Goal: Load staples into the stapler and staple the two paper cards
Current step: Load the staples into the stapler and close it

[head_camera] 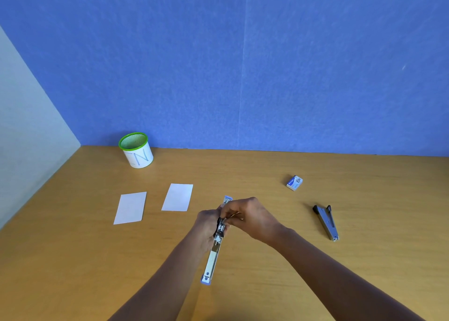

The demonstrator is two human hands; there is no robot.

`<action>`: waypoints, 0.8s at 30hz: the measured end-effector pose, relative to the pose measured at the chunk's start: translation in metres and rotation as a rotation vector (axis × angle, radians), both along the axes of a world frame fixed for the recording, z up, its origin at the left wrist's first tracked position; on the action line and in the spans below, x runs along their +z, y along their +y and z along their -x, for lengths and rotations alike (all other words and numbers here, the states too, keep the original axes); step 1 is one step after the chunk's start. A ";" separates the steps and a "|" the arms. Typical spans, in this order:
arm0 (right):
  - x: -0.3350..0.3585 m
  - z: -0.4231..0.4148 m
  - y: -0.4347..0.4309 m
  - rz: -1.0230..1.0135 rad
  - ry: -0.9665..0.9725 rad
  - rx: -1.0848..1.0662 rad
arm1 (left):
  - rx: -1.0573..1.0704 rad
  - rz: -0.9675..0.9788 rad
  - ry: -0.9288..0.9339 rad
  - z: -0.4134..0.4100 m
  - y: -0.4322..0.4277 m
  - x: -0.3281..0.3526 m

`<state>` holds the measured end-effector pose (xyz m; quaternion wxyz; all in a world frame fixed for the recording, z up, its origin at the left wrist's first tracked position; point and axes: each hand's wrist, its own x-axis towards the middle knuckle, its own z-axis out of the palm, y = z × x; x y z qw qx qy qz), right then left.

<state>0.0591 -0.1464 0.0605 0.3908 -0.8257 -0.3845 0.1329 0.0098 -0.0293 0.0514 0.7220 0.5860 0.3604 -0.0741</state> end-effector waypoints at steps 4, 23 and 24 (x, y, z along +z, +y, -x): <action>-0.003 0.001 0.001 0.077 -0.111 0.032 | 0.002 -0.005 0.006 0.001 -0.001 0.001; -0.011 0.005 0.000 0.099 -0.240 -0.016 | 0.014 0.051 0.020 0.001 -0.003 -0.002; -0.012 0.006 0.000 0.097 -0.267 -0.010 | 0.019 0.060 0.018 0.001 -0.003 -0.002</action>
